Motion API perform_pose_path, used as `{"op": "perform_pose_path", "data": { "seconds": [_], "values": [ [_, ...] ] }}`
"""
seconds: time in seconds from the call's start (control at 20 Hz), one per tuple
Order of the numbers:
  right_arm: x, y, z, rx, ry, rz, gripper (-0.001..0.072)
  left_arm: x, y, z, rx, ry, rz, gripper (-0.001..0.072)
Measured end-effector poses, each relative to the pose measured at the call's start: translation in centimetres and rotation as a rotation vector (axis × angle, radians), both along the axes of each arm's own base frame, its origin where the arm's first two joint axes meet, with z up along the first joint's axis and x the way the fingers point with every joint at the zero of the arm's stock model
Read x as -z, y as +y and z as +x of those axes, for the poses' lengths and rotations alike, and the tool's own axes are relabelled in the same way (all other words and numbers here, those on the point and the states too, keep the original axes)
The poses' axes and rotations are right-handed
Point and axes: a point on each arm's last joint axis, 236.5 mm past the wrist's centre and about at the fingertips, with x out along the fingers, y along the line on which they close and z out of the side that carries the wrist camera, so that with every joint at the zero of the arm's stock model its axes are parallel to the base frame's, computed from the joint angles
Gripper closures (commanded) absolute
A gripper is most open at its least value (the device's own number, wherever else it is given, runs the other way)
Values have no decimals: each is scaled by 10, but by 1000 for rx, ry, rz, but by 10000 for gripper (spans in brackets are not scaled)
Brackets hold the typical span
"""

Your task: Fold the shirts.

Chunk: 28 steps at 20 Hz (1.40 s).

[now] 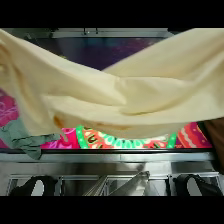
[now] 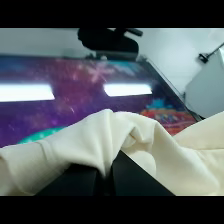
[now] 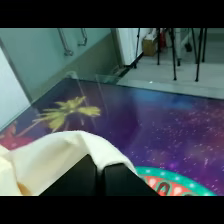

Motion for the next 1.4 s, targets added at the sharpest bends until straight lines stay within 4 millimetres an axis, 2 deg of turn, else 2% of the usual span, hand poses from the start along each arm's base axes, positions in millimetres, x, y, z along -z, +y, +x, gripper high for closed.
{"op": "perform_pose_path", "data": {
  "seconds": [0.1,0.2,0.25,0.3,0.35,0.4,0.45,0.5,0.6,0.65,0.8,0.9,1.0,1.15,1.3,1.4],
  "values": [
    [38,-6,33,-43,140,69,697,59,-2,33,68,174,-77,679],
    [93,-8,67,-80,313,132,697,123,-13,61,142,342,-136,678],
    [129,-9,85,-85,412,158,697,158,-20,73,171,428,-155,640],
    [164,-9,101,-85,506,182,695,189,-28,83,196,500,-173,392],
    [202,-7,117,-82,600,206,600,219,-36,91,219,568,-186,216],
    [237,-5,129,-79,679,220,280,250,-44,96,246,639,-189,-13],
    [272,-5,141,-73,752,227,11,278,-51,101,267,704,-189,-4],
    [301,-5,150,-67,807,229,9,298,-55,107,284,751,-192,-4],
    [348,-9,161,-56,893,233,9,321,-58,116,329,819,-200,-3],
    [361,-13,164,-50,918,237,9,325,-56,121,350,838,-205,-3],
    [382,-37,170,-12,945,245,9,322,-41,133,394,867,-231,-3],
    [394,-52,162,-3,982,228,9,321,-32,132,407,897,-257,-3],
    [410,-63,148,10,1044,188,9,326,-30,120,423,947,-279,-3],
    [435,-71,132,30,1113,128,8,353,-33,90,421,1055,-272,-3],
    [454,-65,131,34,1123,76,9,385,-44,66,385,1132,-249,-3],
    [465,-51,137,29,1116,59,8,405,-55,56,358,1158,-228,-3]
  ]
}}
